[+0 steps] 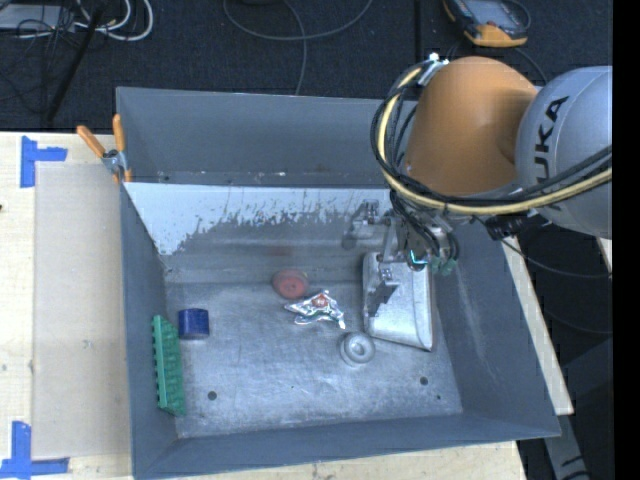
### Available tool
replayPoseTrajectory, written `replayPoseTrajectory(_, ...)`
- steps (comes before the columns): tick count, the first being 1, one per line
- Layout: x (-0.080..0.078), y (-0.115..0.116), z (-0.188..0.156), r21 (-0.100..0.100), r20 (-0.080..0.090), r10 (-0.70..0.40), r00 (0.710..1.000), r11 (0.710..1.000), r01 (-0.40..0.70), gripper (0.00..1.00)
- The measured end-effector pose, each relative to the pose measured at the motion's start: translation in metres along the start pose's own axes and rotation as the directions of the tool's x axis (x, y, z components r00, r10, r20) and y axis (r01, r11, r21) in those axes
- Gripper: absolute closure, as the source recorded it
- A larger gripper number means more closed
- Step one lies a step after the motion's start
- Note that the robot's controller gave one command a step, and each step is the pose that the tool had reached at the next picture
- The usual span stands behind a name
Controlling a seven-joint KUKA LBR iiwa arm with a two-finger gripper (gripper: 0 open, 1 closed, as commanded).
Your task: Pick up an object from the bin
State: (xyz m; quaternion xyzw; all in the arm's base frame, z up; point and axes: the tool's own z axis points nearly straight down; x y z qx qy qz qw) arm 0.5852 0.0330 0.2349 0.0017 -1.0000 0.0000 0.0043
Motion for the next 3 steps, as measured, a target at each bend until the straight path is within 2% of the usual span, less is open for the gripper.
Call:
replayPoseTrajectory(1,-0.010,-0.002,0.159,0.000,0.001,-0.110,0.994,0.994,0.110,0.00)
replayPoseTrajectory(2,-0.013,-0.002,0.153,0.000,0.012,-0.107,0.994,0.994,0.107,1.00)
replayPoseTrajectory(3,-0.026,-0.008,0.010,0.005,0.018,-0.279,0.960,0.960,0.279,1.00)
